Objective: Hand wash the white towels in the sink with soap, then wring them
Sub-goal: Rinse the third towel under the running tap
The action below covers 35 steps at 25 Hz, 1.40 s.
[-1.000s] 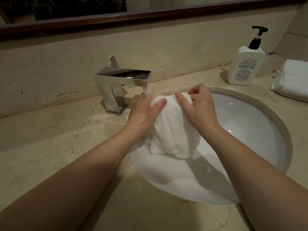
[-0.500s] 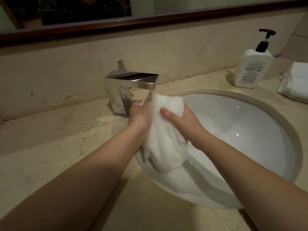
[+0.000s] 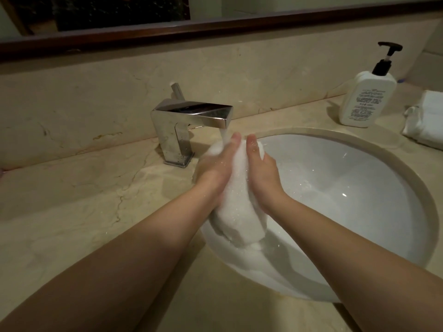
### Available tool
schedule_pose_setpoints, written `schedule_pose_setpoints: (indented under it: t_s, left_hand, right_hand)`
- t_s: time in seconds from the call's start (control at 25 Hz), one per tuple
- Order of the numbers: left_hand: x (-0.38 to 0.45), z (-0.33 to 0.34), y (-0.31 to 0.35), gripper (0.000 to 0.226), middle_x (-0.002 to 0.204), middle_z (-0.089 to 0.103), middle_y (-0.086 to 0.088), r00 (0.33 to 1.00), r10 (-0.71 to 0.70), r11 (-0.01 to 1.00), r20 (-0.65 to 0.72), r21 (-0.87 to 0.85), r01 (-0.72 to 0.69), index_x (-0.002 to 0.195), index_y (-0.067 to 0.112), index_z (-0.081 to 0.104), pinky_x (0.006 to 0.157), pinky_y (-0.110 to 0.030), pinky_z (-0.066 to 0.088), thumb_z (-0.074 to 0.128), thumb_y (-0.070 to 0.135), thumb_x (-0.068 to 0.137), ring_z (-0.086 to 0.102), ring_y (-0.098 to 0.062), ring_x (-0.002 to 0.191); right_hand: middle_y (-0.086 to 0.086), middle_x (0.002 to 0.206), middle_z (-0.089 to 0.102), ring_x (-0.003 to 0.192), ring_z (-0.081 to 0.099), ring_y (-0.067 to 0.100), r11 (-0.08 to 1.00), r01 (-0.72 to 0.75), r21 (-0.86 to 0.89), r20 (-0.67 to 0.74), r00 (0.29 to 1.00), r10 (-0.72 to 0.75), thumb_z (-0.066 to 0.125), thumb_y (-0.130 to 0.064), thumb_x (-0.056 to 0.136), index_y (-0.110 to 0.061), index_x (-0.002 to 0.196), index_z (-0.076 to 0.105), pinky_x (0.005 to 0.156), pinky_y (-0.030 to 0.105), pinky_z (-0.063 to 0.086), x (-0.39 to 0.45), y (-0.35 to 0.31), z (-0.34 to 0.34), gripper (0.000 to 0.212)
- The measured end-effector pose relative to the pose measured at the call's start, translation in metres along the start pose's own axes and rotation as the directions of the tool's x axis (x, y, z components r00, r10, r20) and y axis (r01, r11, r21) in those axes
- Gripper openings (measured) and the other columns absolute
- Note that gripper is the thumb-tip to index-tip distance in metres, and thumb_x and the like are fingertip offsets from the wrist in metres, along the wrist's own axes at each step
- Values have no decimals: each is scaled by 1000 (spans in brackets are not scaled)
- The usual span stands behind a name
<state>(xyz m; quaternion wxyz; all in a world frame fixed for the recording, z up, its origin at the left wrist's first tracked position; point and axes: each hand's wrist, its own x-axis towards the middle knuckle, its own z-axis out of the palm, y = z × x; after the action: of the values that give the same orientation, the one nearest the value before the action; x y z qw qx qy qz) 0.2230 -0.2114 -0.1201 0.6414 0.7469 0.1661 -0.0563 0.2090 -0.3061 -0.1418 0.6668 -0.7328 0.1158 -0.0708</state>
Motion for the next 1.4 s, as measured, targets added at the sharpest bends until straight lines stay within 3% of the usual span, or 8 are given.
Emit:
schedule_pose_setpoints:
  t_s: [0.28, 0.48, 0.6, 0.8, 1.0, 1.12, 1.28, 1.4]
  left_hand:
    - [3, -1, 3, 47, 99, 70, 2, 996, 65, 981, -66, 185, -52, 89, 36, 63, 95, -38, 54, 45, 80, 87, 68, -26, 96]
    - [3, 2, -12, 100, 102, 79, -1, 936, -191, 961, 295, -137, 239, 118, 25, 70, 89, -45, 60, 77, 89, 42, 77, -26, 91]
    - [11, 3, -12, 67, 98, 79, -2, 968, -75, 984, 239, -139, 110, 113, 23, 71, 86, -43, 62, 84, 67, 64, 77, -24, 86]
    - [15, 4, -7, 60, 97, 73, -4, 992, -123, 976, -13, -183, 118, 105, 18, 63, 84, -43, 62, 76, 68, 75, 73, -25, 87]
    - [13, 0, -8, 69, 107, 77, -11, 952, -80, 949, 296, -271, 164, 124, 7, 65, 92, -47, 60, 80, 58, 79, 76, -28, 95]
    - [7, -4, -9, 77, 107, 78, -11, 842, -174, 971, 512, -52, 232, 124, 12, 69, 97, -42, 57, 78, 69, 73, 75, -28, 101]
    - [3, -6, -8, 66, 102, 79, -8, 832, -156, 987, 533, 42, 158, 118, 12, 70, 89, -35, 59, 72, 66, 80, 76, -22, 96]
    - [11, 2, -11, 47, 97, 79, -9, 957, -11, 998, 290, -58, 29, 103, 11, 73, 84, -35, 62, 79, 53, 82, 77, -24, 87]
  right_hand:
    - [-3, 65, 55, 70, 55, 24, 1000, -15, -28, -123, 992, 11, 35, -58, 102, -21, 70, 57, 71, 38, 44, 16, 3, -3, 53]
    - [4, 88, 68, 79, 66, 24, 968, -249, 13, -131, 960, 249, 41, -66, 97, -10, 105, 62, 75, 36, 53, 25, 2, -19, 61]
    - [7, 102, 72, 91, 71, 26, 965, -263, 11, -79, 962, 263, 46, -81, 84, -14, 111, 62, 88, 45, 58, 22, 1, -25, 74]
    - [-1, 103, 74, 93, 72, 18, 990, -127, -57, 159, 978, 135, 51, -72, 88, -21, 115, 65, 83, 37, 59, -5, 12, -21, 59]
    - [1, 93, 73, 88, 71, 21, 998, 13, -65, -79, 997, -18, 62, -53, 93, -19, 97, 67, 81, 44, 58, -2, 14, -22, 35]
    - [1, 92, 71, 88, 69, 22, 999, -12, -47, -184, 983, 3, 64, -53, 91, -18, 96, 65, 80, 41, 57, 6, 12, -29, 35]
    - [3, 97, 71, 87, 69, 20, 1000, 22, 5, -215, 976, -21, 63, -53, 90, -14, 103, 64, 76, 39, 57, 9, 9, -30, 41]
    - [2, 100, 74, 90, 72, 15, 995, 27, 97, -106, 994, -17, 60, -53, 94, -16, 109, 65, 77, 33, 59, 7, 9, -31, 41]
